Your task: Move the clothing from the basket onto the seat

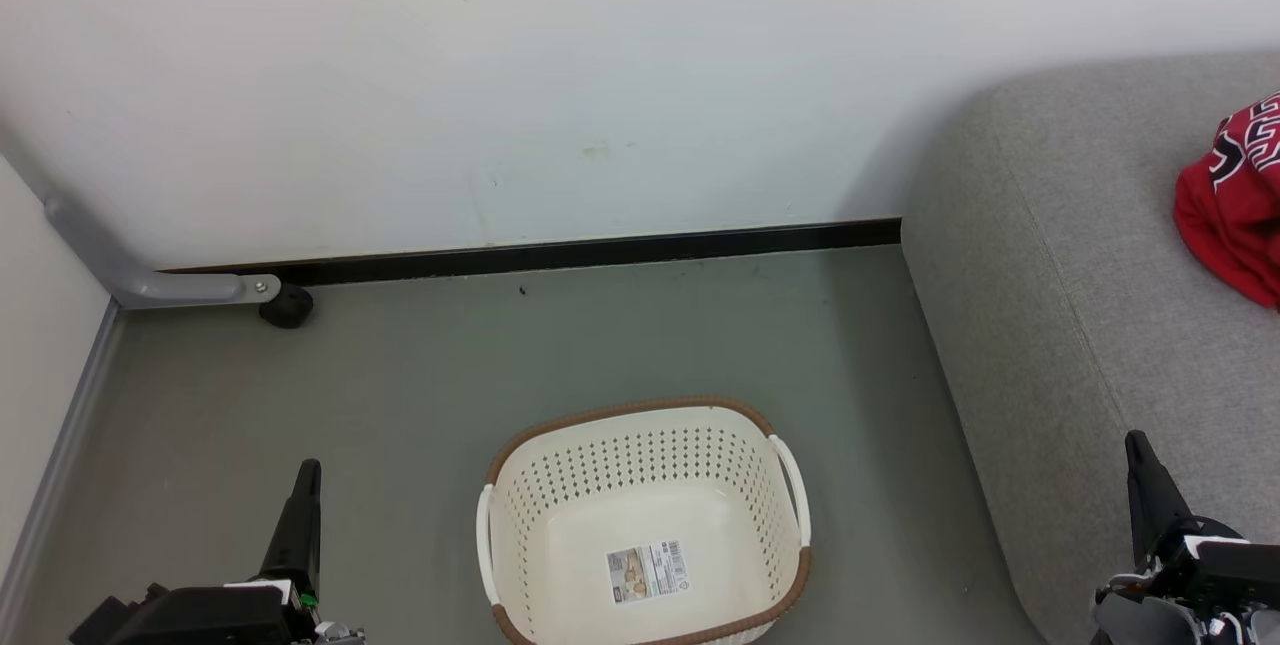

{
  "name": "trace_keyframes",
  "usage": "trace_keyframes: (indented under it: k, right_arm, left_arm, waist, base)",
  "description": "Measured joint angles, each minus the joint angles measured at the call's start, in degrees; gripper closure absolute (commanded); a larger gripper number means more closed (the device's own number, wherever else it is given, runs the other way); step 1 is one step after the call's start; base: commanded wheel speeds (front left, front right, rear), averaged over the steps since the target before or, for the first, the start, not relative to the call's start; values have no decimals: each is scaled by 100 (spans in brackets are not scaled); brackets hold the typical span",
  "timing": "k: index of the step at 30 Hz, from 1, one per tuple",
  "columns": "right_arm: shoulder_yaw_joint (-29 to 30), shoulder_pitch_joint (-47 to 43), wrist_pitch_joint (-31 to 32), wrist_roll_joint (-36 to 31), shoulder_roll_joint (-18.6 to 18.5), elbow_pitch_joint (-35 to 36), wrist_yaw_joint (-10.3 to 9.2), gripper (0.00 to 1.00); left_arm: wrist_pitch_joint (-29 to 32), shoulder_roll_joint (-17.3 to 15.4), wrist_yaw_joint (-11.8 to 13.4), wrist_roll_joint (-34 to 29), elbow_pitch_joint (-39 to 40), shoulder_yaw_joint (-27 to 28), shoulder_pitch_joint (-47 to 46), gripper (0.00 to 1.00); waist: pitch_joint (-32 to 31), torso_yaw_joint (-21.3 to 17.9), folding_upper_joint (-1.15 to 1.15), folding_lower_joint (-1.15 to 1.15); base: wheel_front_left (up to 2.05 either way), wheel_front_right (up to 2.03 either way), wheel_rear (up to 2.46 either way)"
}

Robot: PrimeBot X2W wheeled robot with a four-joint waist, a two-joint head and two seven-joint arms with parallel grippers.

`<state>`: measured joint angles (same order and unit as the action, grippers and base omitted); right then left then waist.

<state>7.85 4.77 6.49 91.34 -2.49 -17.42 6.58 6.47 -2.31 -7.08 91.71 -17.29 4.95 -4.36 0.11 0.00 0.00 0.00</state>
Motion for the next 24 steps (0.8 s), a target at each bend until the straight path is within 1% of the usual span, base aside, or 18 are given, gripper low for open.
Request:
trace_keyframes:
  k: [24]
  right_arm:
    - [0, 0, 0, 0, 0, 1, 0, 100]
  left_arm:
    - [0, 1, 0, 0, 2, 0, 0, 100]
  waist:
    - [0, 0, 0, 0]
  base:
    - [0, 0, 0]
